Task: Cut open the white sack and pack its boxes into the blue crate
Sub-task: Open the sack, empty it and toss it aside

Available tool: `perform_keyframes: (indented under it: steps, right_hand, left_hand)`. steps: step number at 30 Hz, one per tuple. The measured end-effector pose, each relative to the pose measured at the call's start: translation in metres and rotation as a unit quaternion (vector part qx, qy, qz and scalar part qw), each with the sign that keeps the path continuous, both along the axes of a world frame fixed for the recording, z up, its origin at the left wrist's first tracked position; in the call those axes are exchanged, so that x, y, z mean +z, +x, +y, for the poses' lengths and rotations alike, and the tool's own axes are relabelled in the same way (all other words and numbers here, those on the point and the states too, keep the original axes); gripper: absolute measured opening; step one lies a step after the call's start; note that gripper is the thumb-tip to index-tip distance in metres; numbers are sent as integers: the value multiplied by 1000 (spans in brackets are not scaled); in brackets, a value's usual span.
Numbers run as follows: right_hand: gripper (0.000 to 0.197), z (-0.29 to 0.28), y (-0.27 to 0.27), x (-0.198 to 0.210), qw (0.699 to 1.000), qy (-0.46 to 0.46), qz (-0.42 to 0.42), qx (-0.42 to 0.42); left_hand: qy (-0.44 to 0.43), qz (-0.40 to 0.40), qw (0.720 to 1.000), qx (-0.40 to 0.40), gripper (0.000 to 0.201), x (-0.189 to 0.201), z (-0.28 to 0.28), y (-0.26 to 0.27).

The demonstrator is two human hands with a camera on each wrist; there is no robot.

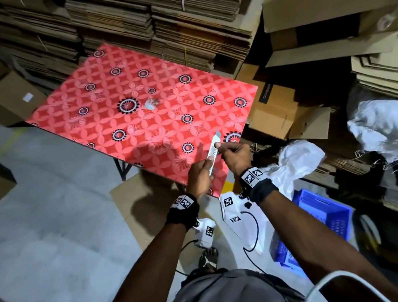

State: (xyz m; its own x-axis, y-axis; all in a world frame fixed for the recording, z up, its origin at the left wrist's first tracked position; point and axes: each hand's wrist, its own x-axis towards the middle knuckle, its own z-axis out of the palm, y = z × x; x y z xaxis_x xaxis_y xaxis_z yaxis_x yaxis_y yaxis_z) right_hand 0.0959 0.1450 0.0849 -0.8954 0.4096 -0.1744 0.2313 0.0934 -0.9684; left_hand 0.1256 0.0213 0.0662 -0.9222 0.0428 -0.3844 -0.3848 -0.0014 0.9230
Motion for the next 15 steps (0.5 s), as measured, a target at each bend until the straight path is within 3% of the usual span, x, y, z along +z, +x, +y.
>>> perform_keyframes:
  steps: [7,12,15]
  right_hand:
    - [12,-6,-12,-6,999,-12,-15,-26]
    - [14,2,-15,-12,999,-31,-24,-34]
    - [15,5,-15,-20,999,-46,-14,-21]
  left_hand:
    - [-38,39,998,20,24,-9,7,-11]
    - [-15,57,998,-20,40,-10,9,-11]
    - [-8,20,999,-47,20,-14,8,-12]
